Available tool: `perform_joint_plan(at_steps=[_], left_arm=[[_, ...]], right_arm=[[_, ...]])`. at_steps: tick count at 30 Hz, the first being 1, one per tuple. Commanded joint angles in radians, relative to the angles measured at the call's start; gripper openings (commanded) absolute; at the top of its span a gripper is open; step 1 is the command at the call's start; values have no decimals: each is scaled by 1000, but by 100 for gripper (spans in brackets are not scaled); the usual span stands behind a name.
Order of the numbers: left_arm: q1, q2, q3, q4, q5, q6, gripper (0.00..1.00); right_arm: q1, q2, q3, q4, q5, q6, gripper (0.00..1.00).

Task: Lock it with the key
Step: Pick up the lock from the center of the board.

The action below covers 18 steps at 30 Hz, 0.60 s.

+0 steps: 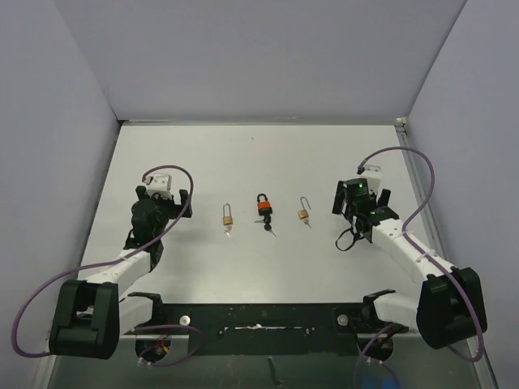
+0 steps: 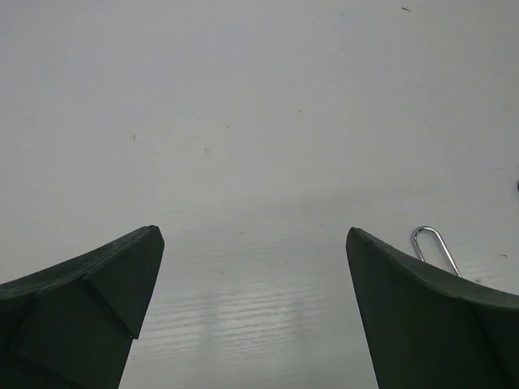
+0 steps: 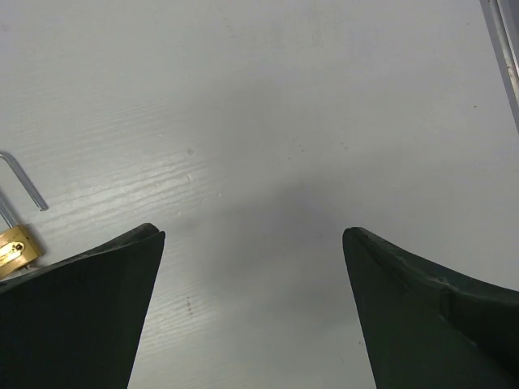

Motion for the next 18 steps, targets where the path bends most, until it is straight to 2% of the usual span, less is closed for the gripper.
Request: perform_joint_plan(at_steps=[1, 18], left_arm=[[2, -28, 26, 28, -15, -12, 98], [2, -15, 38, 20, -9, -14, 98]], right_arm=[[8, -34, 8, 23, 29, 15, 98], [8, -71, -14, 39, 24, 25, 98]])
